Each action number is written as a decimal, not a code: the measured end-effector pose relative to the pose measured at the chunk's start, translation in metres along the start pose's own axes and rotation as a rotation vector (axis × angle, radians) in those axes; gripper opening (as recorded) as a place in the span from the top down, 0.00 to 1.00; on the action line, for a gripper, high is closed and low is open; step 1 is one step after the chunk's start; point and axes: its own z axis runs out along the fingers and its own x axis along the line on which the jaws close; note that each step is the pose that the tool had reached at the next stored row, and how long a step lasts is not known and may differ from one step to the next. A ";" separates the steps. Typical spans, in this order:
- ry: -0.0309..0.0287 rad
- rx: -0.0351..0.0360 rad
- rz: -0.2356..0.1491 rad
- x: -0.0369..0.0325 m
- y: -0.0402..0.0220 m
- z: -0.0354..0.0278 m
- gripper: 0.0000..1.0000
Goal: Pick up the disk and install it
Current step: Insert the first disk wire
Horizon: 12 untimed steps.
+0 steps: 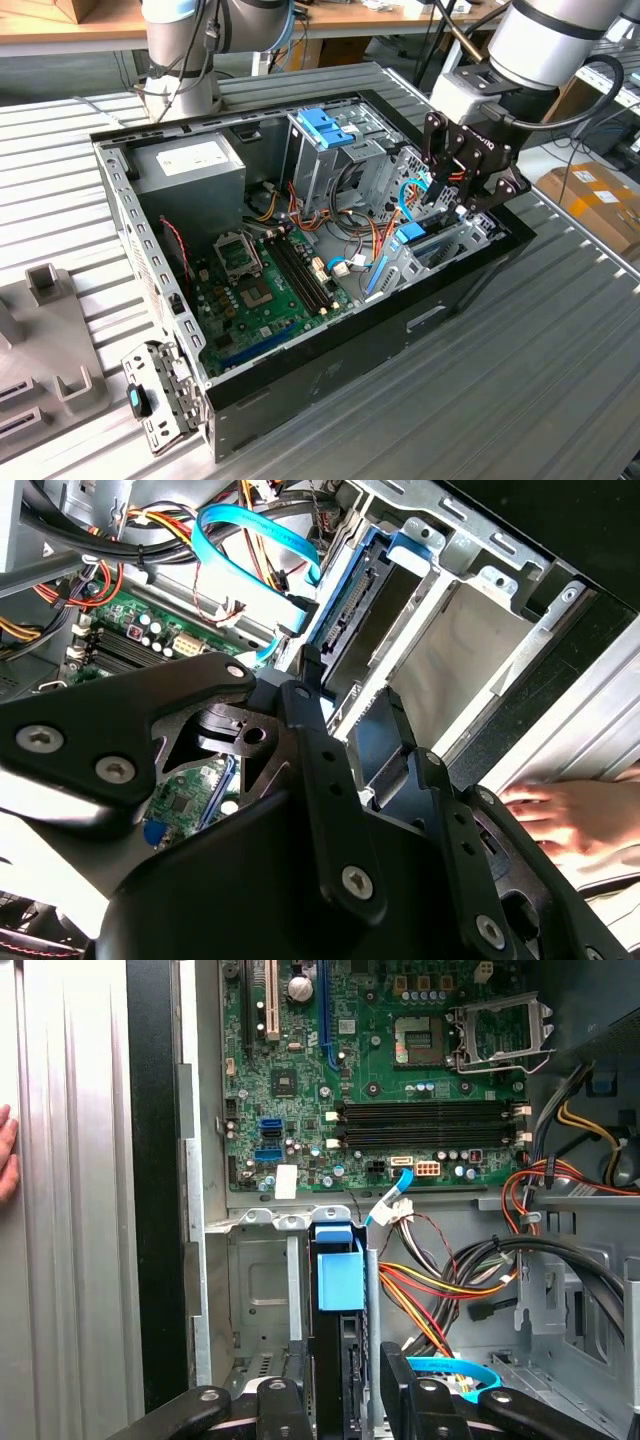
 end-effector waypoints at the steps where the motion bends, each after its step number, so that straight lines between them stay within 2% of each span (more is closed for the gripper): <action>1: 0.0000 0.0000 0.000 0.0000 0.0000 0.0000 0.58; 9: 0.0002 0.0000 0.000 0.0000 -0.0012 -0.0012 0.58; 12: 0.0002 0.0000 0.000 0.0000 -0.0013 -0.0082 0.58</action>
